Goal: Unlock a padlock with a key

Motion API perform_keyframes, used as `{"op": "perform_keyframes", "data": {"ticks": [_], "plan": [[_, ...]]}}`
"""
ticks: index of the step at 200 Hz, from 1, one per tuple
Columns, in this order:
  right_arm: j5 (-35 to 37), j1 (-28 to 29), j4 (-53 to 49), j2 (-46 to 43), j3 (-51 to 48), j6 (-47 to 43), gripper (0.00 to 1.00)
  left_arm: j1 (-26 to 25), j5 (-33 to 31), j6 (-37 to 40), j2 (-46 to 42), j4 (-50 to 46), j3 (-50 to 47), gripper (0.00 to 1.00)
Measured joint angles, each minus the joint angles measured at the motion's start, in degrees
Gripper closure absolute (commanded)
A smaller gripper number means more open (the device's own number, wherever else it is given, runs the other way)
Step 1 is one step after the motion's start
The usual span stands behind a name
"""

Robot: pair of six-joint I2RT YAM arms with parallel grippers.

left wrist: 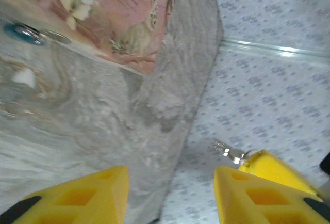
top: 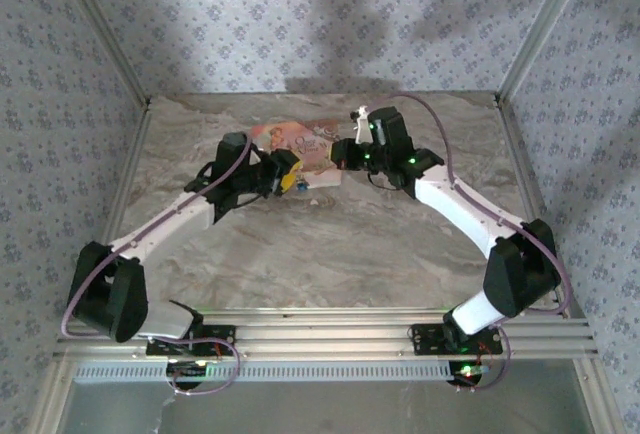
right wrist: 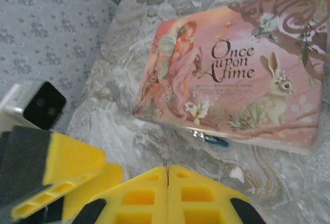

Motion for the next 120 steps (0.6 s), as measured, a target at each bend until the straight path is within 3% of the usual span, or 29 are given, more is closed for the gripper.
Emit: {"op": "perform_keyframes", "data": {"ticks": [48, 83, 120], "plan": [[3.5, 3.7, 3.7, 0.0, 0.0, 4.0, 1.0, -1.6, -2.4, -12.4, 2.9, 8.0, -0.7, 0.59], [4.4, 5.1, 5.5, 0.0, -0.8, 6.0, 1.0, -1.6, -3.6, -15.4, 2.9, 10.2, -0.7, 0.57], [4.8, 5.5, 6.2, 0.0, -1.5, 7.2, 1.0, -1.7, -3.6, -17.3, 3.0, 11.5, -0.6, 0.49]]}}
